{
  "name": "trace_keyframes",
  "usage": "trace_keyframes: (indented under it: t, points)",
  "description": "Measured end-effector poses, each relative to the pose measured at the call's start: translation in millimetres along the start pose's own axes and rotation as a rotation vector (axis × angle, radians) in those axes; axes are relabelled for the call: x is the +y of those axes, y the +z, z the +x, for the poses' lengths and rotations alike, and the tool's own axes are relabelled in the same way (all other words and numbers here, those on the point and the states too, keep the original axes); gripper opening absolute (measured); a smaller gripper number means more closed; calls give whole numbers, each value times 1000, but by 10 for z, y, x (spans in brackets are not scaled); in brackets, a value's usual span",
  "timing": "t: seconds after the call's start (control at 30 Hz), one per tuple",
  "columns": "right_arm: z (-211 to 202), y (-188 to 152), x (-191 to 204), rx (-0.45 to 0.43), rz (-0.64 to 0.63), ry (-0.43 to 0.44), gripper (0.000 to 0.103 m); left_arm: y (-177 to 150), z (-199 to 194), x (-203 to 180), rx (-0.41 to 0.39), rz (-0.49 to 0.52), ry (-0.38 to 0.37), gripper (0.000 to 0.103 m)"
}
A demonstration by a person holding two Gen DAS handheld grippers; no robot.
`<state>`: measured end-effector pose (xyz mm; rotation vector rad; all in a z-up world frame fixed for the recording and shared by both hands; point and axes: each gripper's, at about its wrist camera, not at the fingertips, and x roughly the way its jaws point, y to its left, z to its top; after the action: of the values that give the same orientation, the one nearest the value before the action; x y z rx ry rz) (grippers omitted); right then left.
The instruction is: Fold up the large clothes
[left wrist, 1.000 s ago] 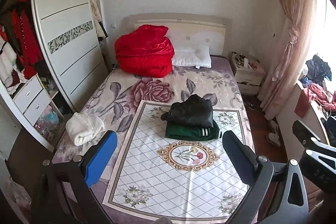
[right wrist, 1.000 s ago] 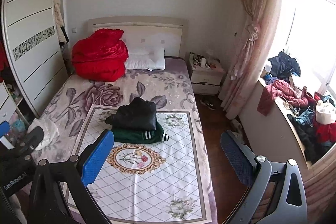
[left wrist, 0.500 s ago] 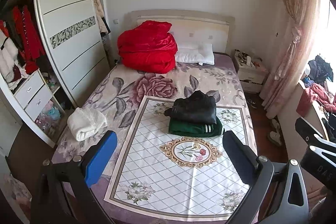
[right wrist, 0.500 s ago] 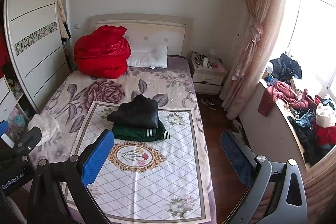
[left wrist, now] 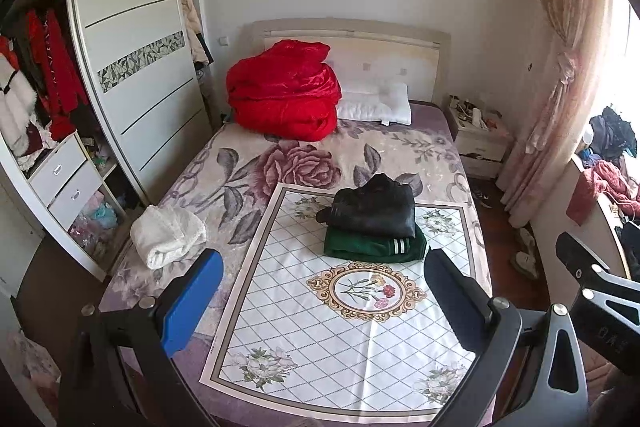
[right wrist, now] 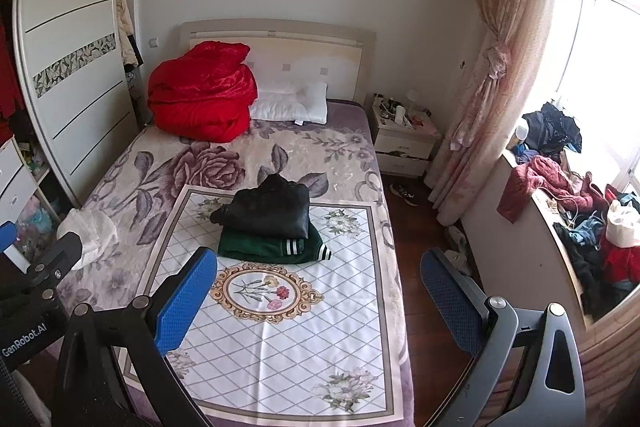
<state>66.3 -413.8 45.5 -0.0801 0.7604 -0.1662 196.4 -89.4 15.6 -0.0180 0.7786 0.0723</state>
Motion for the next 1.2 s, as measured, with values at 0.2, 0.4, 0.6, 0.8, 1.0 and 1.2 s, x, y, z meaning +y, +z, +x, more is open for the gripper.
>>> trace_keyframes:
  t: [0.2, 0.4, 0.6, 0.8, 1.0, 1.2]
  points:
    - [18, 16, -8, -4, 2, 6, 103, -11, -3, 0, 2, 0, -2, 103]
    - [-2, 13, 22, 0, 13, 15, 103, 9, 0, -20, -1, -2, 5, 103]
    - [-17, -1, 45, -1, 15, 13, 103, 21, -4, -31, -2, -5, 4, 103]
    - [-41, -26, 36, -3, 23, 14, 103, 29, -9, -26, -4, -8, 4, 103]
    - [-82, -70, 55, -11, 31, 9, 103, 57, -25, -25, -6, -6, 7, 103]
    - [-106, -83, 55, -14, 35, 8, 103, 70, -56, -59, -17, -3, 5, 103]
